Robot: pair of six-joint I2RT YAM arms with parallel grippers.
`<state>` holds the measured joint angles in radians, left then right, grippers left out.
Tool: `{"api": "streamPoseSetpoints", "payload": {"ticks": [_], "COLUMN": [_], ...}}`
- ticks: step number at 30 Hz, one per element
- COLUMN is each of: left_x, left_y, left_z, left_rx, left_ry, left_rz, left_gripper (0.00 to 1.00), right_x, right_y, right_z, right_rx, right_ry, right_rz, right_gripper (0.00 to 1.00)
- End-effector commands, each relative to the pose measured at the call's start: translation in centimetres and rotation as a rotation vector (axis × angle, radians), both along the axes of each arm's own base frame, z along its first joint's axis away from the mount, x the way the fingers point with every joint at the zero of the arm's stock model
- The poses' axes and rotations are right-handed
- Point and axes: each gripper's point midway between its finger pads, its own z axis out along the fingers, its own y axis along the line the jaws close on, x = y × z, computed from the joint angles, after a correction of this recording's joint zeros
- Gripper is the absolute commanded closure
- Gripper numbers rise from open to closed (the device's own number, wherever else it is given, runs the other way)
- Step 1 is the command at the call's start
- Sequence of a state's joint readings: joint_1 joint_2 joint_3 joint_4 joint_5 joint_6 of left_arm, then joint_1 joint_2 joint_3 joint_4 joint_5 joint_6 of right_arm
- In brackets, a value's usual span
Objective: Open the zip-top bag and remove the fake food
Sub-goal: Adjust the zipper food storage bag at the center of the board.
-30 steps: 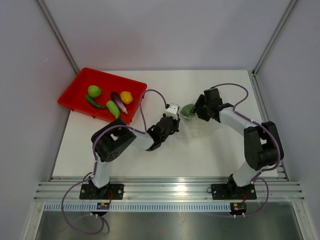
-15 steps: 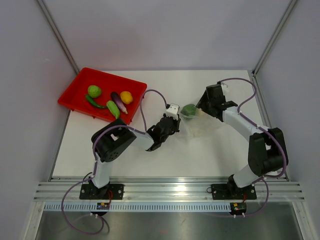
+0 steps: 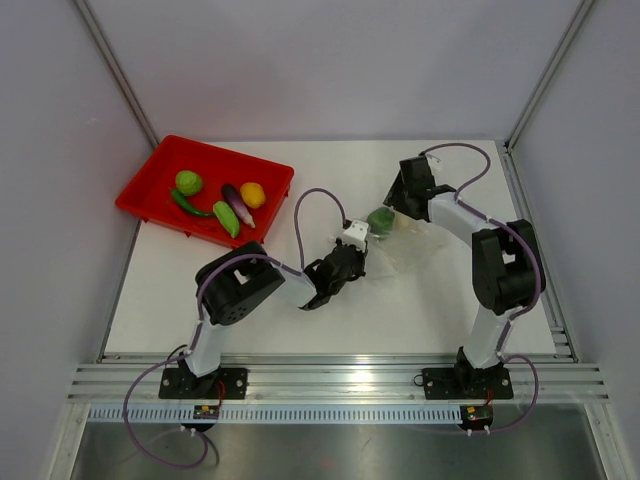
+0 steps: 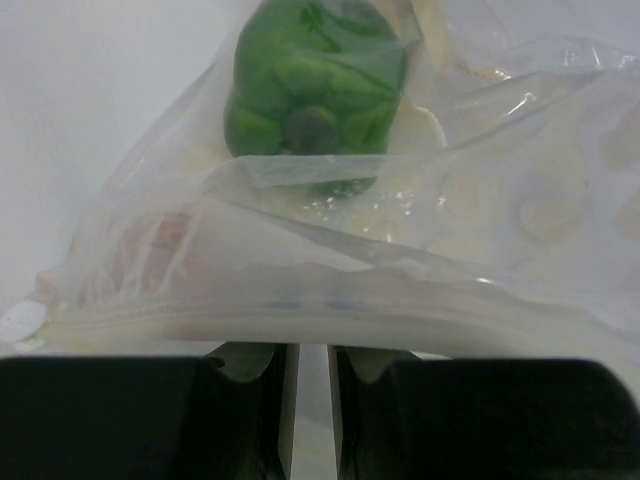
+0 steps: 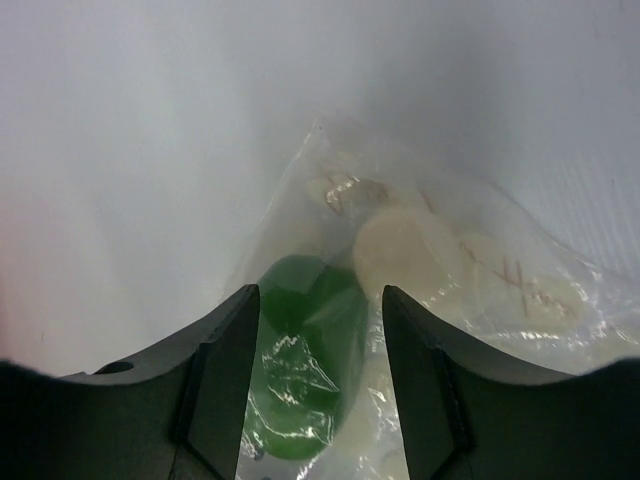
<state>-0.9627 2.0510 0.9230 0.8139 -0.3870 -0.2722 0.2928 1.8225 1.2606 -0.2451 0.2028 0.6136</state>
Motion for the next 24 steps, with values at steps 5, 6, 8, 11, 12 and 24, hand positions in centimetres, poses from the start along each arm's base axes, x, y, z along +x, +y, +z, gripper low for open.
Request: {"api": "streamPoseSetpoints", "payload": {"ticks": [5, 6, 8, 11, 12, 24], "left_x": [1.5, 1.5, 1.5, 1.7, 1.6, 2.1], "left_y": [-0.4, -0.4, -0.5, -0.5, -0.5, 0.7], "left_z": [2.0, 1.7, 1.4, 1.3, 1.3, 2.6], "left_rx": [-0.075, -0.067, -0.057, -0.046, -0.047, -0.072], "left_ry": [-0.040, -0.037, -0.030, -0.023, -0.023, -0.066], "left_rz": [0.070, 0.071, 0.070, 0.075, 0.077, 0.142], "left_gripper": [0.83, 0.83, 0.83, 0.83, 0.83, 0.70], "right_x": [4.1, 4.1, 3.8, 3.4, 3.3, -0.7], "right_y": [3.0, 3.3, 3.2, 3.3, 3.5, 3.7], "right_z": [1.0, 0.8, -0.4, -1.4, -1.5, -5.3], "right_rx": [0.049, 0.047, 0.019, -0.001, -0.002, -0.010], "right_ry": [-0.062, -0.055, -0.007, 0.022, 0.022, 0.153], "right_rz": [0.138, 0.152, 0.156, 0.160, 0.166, 0.157], "right_gripper": [0.42, 0.42, 0.43, 0.43, 0.43, 0.47]}}
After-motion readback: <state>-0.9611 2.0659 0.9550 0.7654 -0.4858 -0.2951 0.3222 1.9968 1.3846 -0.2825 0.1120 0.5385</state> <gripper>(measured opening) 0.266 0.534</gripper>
